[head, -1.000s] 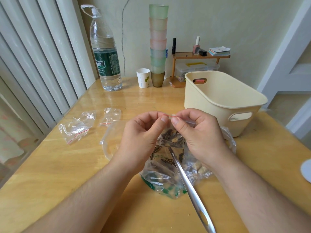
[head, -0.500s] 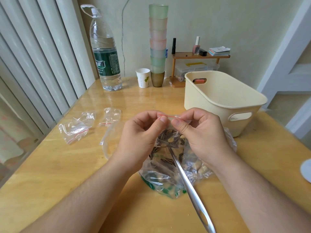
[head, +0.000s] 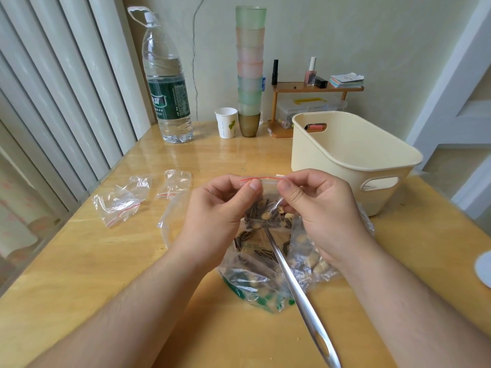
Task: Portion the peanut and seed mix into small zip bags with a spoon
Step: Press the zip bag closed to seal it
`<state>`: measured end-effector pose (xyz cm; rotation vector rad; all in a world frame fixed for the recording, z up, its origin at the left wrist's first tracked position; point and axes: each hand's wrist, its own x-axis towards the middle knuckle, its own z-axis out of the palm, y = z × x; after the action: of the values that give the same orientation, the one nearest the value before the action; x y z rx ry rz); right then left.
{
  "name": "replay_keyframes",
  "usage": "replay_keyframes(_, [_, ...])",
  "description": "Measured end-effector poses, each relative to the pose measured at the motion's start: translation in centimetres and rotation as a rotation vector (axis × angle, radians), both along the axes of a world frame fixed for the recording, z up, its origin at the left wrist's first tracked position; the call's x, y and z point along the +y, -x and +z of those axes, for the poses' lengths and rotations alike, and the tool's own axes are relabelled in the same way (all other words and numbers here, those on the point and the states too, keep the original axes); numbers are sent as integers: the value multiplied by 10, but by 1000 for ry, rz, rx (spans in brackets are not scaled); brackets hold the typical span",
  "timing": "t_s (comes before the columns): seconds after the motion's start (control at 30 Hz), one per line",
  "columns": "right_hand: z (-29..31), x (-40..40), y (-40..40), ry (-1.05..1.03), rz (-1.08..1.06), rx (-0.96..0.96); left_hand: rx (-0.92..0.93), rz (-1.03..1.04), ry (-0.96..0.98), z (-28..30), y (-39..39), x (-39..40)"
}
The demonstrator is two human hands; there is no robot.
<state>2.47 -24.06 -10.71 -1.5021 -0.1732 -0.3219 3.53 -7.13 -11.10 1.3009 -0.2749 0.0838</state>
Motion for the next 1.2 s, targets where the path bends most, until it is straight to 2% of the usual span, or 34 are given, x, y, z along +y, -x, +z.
replay_keyframes(0.17, [1,0,-1,-6,-36,-32,69,-21,-6,-3,-1,0])
replay_keyframes(0.33, [1,-2,-1,-36,-78,-19,181,-187,-5,-2,1,-1])
replay_keyframes(0.43, [3,0,0,-85,-62,14,154,-296,-60,-3,6,-2])
replay_keyframes(0.63, [4,1,0,-111,-55,33,87,-315,-213,1,5,2])
replay_keyframes(0.77, [7,1,-1,-178,-40,28,125,-286,-123,0,6,-1])
replay_keyframes(1.0, [6,-2,-1,-183,-55,85,342,-274,124,2,1,-1])
replay_keyframes(1.2, [7,-5,1,-159,-71,53,336,-241,183,3,0,-2])
